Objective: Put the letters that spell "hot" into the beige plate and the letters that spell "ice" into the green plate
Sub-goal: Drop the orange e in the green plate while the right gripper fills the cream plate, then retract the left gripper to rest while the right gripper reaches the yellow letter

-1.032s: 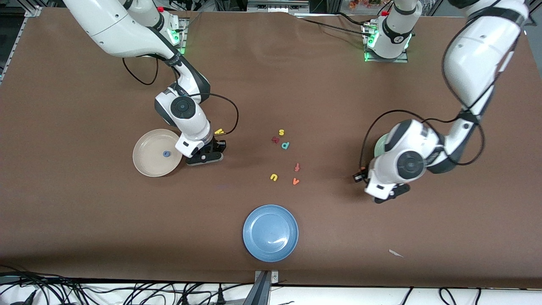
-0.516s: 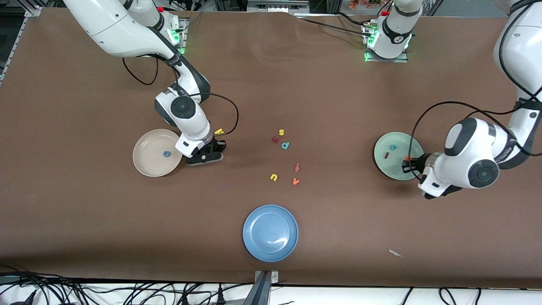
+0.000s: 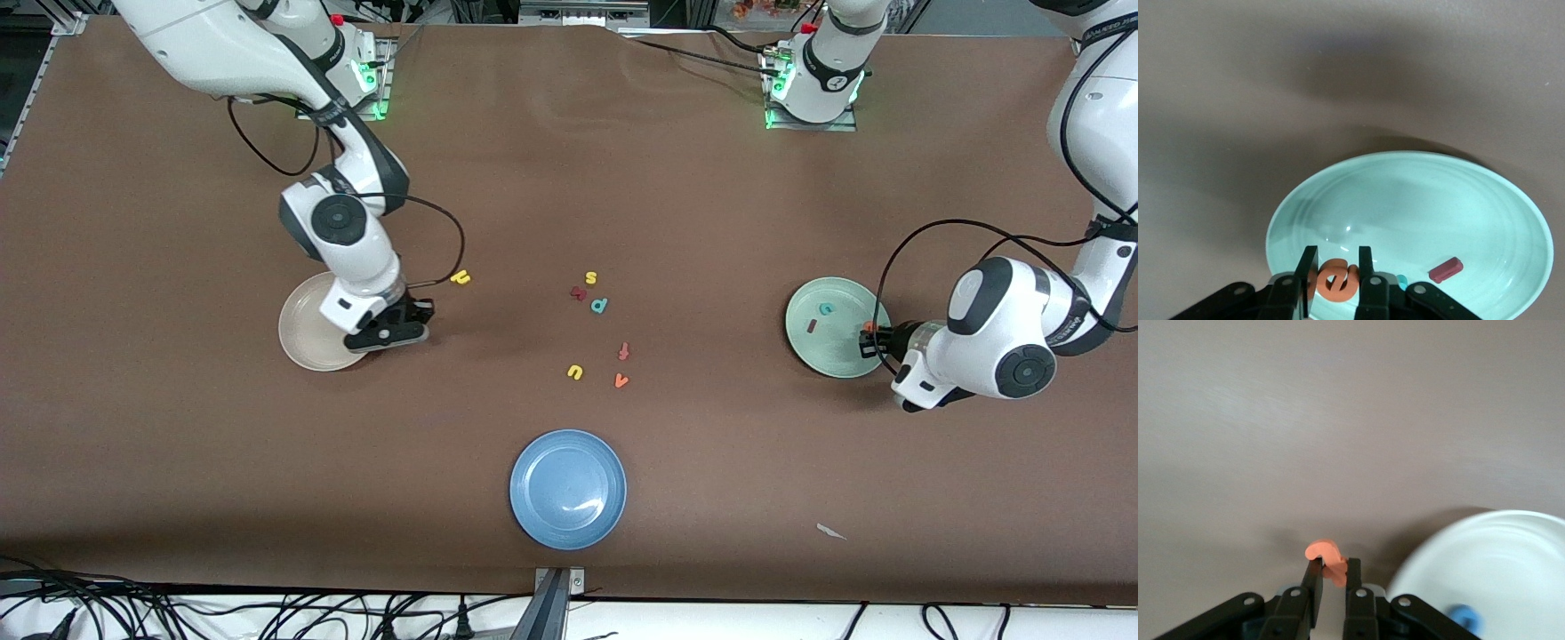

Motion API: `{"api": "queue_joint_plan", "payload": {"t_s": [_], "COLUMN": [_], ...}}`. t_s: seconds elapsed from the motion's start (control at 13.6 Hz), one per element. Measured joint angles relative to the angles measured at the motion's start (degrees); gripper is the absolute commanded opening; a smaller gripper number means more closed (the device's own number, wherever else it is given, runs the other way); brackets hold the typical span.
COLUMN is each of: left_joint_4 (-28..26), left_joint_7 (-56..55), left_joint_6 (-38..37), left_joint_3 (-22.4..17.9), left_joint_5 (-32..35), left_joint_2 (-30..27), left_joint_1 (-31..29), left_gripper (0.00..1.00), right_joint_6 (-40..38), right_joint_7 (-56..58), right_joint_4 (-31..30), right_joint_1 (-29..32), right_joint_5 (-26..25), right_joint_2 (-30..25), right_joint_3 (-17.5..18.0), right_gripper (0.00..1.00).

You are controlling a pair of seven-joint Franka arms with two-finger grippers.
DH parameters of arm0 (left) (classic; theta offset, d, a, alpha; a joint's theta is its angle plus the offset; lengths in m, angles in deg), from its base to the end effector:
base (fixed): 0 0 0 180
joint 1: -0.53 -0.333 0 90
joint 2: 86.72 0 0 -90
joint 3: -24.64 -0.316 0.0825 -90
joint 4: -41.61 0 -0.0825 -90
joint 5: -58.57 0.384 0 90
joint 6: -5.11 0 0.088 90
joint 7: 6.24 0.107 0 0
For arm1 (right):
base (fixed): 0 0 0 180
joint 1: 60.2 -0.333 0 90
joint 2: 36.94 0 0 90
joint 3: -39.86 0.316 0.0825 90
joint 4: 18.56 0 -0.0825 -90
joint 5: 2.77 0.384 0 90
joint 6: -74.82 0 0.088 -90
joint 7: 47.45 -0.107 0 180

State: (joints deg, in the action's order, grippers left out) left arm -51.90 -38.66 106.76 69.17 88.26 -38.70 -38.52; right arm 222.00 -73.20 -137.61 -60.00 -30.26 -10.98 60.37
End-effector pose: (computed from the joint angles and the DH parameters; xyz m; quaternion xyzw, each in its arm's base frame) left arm 0.6313 0.0336 0.2023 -0.9661 -0.1441 0.2133 0.0173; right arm 0.5559 0.2101 0.2265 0.9887 0.1294 0.0648 0.0384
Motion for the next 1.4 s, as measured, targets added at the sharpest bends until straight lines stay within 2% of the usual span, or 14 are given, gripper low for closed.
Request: {"api": "queue_joint_plan", "payload": {"t_s": [0.22, 0.37, 0.44, 0.52, 0.66, 0.74, 0.81, 1.18, 1.4], "left_joint_4": [0.6, 1.5, 2.3, 3.6, 7.7, 10.1, 12.5, 22.6, 30.1], "left_joint_7": [-0.4, -1.0, -1.1, -1.1, -1.1, -1.1, -1.0, 2.7, 9.3], "left_joint_6": [0.3, 0.2, -0.5, -2.3, -8.1, -11.2, -14.0, -27.4, -35.4], "left_joint_3": [0.2, 0.7, 0.9, 1.2, 2.6, 3.4, 4.2, 6.5, 6.1], "left_joint_5": [0.0, 0.0, 0.0, 0.0, 0.0, 0.0, 0.0, 0.0, 0.0], "left_joint_2": [-0.2, -0.9, -1.5, -2.3, -3.4, -3.8, -4.1, -4.7, -4.8], "left_joint_1": [0.1, 0.1, 0.1, 0.1, 0.1, 0.1, 0.1, 0.7, 3.3], "left_gripper": [1.0, 1.0, 1.0, 1.0, 1.0, 1.0, 1.0, 1.0, 1.0], "right_joint_6": [0.0, 0.0, 0.0, 0.0, 0.0, 0.0, 0.0, 0.1, 0.1], "right_joint_7": [8.1, 9.4, 9.8, 10.3, 11.7, 12.3, 12.6, 12.6, 12.1], "right_joint_4": [-5.2, -8.1, -9.3, -10.2, -11.4, -11.6, -11.6, -11.6, -11.7], "right_joint_1": [5.0, 6.5, 7.0, 7.6, 9.0, 9.6, 9.9, 9.9, 9.4], "right_joint_5": [0.0, 0.0, 0.0, 0.0, 0.0, 0.0, 0.0, 1.0, 8.3], "right_joint_2": [-4.7, -6.8, -7.6, -8.2, -9.0, -9.1, -9.2, -9.6, -9.6], "right_joint_3": [-0.1, -0.1, -0.1, -0.1, -0.1, -0.1, -0.1, 0.1, 2.1], "right_gripper": [0.0, 0.0, 0.07, 0.26, 0.83, 0.91, 0.96, 0.95, 0.95]}}
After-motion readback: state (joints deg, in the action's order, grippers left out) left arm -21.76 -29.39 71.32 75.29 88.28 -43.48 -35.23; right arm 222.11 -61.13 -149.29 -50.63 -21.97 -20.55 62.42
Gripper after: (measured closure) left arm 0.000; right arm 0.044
